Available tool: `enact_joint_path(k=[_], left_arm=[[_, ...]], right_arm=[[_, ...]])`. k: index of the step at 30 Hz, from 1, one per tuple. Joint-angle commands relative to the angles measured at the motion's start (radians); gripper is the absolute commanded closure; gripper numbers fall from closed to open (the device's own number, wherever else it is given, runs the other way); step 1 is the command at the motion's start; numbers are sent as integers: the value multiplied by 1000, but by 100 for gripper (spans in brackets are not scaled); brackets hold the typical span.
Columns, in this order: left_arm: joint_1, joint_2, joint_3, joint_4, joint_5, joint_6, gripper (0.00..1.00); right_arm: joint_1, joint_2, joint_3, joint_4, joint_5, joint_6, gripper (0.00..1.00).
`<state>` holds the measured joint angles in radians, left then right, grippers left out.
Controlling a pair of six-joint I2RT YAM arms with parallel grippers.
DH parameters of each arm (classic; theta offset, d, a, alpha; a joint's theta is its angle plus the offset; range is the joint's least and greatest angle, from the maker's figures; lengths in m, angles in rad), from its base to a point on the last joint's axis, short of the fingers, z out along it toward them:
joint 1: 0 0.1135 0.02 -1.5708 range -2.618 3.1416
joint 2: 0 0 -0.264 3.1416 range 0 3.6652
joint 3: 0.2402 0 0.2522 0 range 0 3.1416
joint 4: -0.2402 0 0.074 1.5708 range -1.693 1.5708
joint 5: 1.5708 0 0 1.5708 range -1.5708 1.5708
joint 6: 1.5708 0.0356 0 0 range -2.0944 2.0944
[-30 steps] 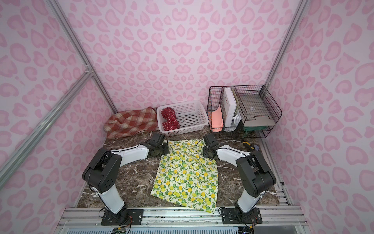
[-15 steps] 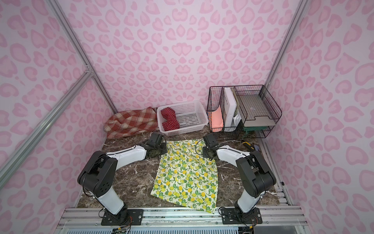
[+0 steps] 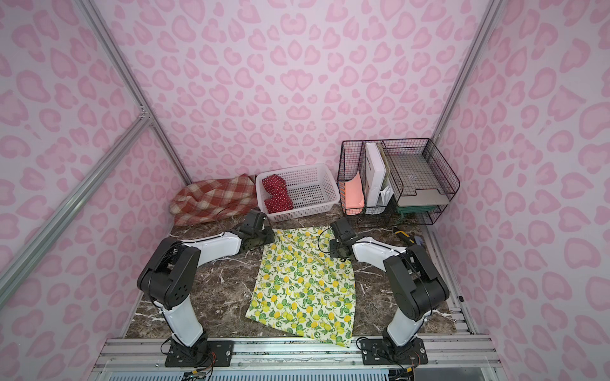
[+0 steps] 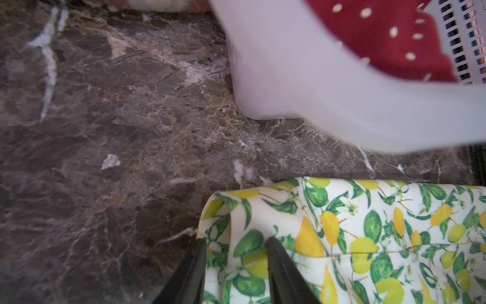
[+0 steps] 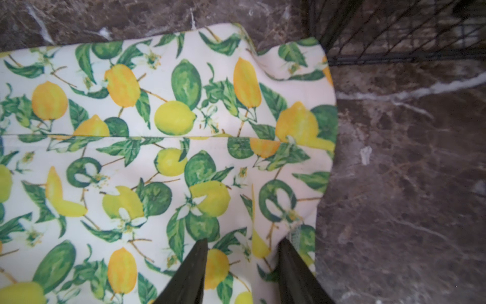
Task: Roll up the skirts
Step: Flatten out the skirt at the center of the board.
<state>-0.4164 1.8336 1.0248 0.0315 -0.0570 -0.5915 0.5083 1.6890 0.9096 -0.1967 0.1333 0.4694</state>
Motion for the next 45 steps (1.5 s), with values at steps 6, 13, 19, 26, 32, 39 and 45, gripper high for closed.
enact_joint_path(k=[6,13,19,26,32,39,45], left_arm=[[25,27,-18,91,96,7,81],[25,-11,-45,80,68,-4,100],[25,-59,-52,55,58,1,100],[33,-100,-53,-45,-12,54,100],[47,-117,-19,-146,-62,137,100],[66,-20,70,-292,-131,113,100],[88,24,90,-372,-153,60,60]], right_arm=[[9,6,1,12,-5,3,52],[20,9,0,15,-1,7,52],[22,16,1,16,3,11,52],[21,17,1,14,20,14,52],[10,70,19,23,37,20,51],[-44,127,48,21,54,35,52],[-43,137,110,-6,-4,8,49]])
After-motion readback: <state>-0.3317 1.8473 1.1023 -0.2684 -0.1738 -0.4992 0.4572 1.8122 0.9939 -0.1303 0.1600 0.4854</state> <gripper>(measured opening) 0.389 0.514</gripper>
